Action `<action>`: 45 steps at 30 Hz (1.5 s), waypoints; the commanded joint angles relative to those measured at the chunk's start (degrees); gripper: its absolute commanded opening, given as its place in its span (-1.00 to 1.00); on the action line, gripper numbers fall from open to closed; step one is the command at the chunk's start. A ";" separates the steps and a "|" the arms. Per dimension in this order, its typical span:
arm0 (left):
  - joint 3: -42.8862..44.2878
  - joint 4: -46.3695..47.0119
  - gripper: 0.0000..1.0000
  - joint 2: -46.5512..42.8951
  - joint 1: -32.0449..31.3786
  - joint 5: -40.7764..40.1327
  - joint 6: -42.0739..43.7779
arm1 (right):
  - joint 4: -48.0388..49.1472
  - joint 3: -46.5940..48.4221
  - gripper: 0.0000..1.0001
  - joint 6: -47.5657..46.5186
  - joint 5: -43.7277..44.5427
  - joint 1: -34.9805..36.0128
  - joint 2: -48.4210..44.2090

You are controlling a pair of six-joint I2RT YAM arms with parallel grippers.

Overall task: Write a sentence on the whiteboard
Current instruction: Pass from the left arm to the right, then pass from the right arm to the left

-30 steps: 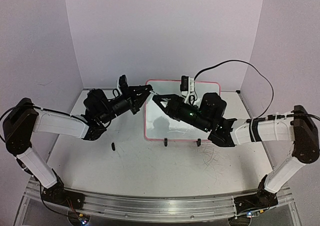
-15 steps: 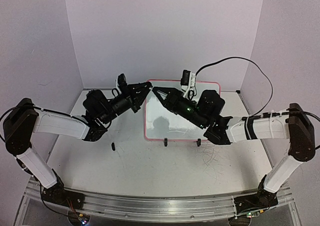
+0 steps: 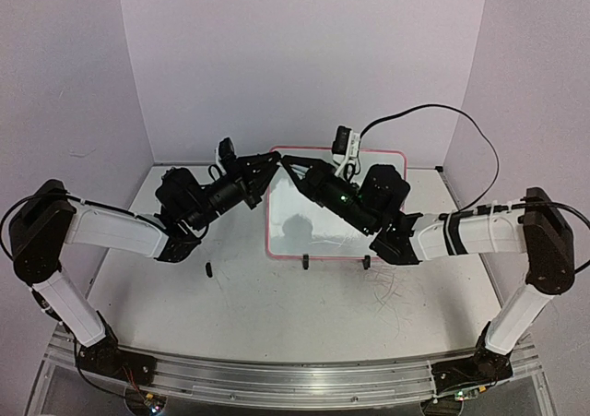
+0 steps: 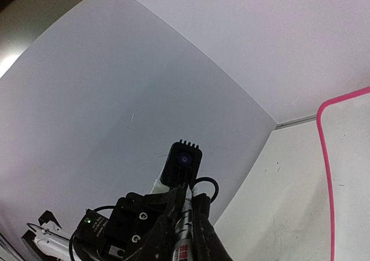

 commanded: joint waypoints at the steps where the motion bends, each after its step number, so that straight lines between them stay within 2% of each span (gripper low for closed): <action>1: 1.09 3.27 -1.00 1.11 -0.64 -0.18 -0.46 | 3.95 2.60 -0.78 0.23 0.28 -0.07 0.97; 4: 1.18 3.56 -1.00 1.28 -0.85 -0.37 -0.50 | 3.93 2.65 -0.78 0.50 -0.06 -0.09 1.11; 9: 1.02 3.87 -1.00 1.22 -0.90 -0.75 -0.36 | 3.93 2.03 -0.55 0.60 -0.55 -0.06 0.89; 13: 0.99 4.01 -1.00 1.25 -0.87 -0.81 -0.33 | 3.32 1.90 -0.75 0.80 -0.69 0.00 0.88; 17: 1.08 4.14 -1.00 1.32 -0.90 -0.76 -0.37 | 3.22 2.23 -0.85 0.70 -0.73 0.03 1.23; 19: 1.04 4.21 -1.00 1.40 -0.90 -0.67 -0.37 | 2.75 2.82 -1.00 0.47 -0.96 0.03 1.51; 22: 0.45 4.17 -0.98 1.15 -0.90 -0.16 0.46 | 0.76 3.09 -1.00 0.02 0.47 0.03 1.20; 24: -1.54 4.14 -0.68 0.04 -0.90 -0.84 1.57 | -1.54 2.86 -1.00 -1.06 2.01 0.02 0.19; 26: -4.88 4.06 -0.18 -2.39 -0.86 -2.07 3.78 | -5.78 2.69 -1.00 -3.96 3.96 0.01 -1.36; 29: -9.29 2.54 0.21 -6.74 -0.63 -3.68 7.32 | -12.14 2.09 -1.00 -9.62 7.96 -0.07 -4.25; 32: -10.58 -6.16 0.64 -12.28 -0.09 -3.69 12.55 | -20.83 2.72 -1.00 -18.89 8.99 -0.06 -7.01; 36: -7.29 -28.84 0.78 -19.92 0.68 -5.70 24.32 | -31.32 1.17 -1.00 -27.08 10.74 -0.09 -11.50; 38: -5.81 -36.98 0.83 -22.89 1.99 -6.73 28.37 | -35.06 -0.35 -1.00 -29.38 12.50 -0.10 -14.58; 41: -6.12 -42.28 0.89 -24.65 7.29 -3.50 28.96 | -39.54 -2.15 -1.00 -32.80 15.99 -0.08 -19.04; 45: -5.14 -43.81 0.99 -22.98 15.13 6.66 29.16 | -45.03 -2.20 -1.00 -36.69 21.87 -0.04 -23.78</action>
